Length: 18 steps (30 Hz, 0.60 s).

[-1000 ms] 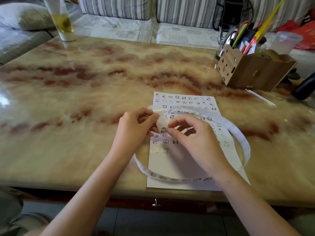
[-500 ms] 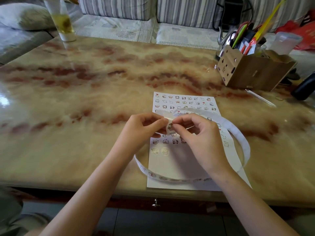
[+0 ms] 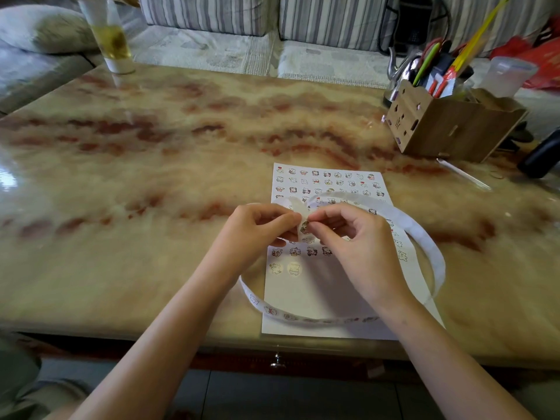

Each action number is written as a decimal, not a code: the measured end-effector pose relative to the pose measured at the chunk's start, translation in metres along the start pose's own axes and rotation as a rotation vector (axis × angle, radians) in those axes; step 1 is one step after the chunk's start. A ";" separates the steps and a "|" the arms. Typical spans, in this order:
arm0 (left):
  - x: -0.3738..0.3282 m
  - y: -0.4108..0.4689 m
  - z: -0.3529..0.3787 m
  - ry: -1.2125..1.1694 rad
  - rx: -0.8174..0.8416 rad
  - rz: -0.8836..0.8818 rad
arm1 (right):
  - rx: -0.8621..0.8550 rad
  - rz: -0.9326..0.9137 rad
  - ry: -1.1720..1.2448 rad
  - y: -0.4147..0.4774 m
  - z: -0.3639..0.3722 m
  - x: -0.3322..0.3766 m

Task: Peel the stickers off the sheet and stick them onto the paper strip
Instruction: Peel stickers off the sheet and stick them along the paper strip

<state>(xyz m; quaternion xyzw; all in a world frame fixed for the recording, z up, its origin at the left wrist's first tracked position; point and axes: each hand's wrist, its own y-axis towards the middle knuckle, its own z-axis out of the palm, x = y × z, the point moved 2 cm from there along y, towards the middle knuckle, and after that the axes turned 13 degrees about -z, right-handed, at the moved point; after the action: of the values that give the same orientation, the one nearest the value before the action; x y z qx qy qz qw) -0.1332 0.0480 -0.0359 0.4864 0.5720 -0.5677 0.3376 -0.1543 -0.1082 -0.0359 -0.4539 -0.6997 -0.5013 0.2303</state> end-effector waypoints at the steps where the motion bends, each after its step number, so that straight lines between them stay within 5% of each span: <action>1: 0.000 0.000 0.000 0.003 0.001 0.000 | 0.002 -0.001 -0.002 0.000 0.000 0.000; 18: 0.006 0.003 -0.002 0.034 -0.089 -0.050 | 0.150 -0.204 -0.216 -0.006 -0.001 0.008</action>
<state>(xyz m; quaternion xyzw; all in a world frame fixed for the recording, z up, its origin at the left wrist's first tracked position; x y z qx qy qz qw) -0.1323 0.0505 -0.0424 0.4660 0.6143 -0.5416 0.3348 -0.1636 -0.1061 -0.0328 -0.4132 -0.7984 -0.4168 0.1347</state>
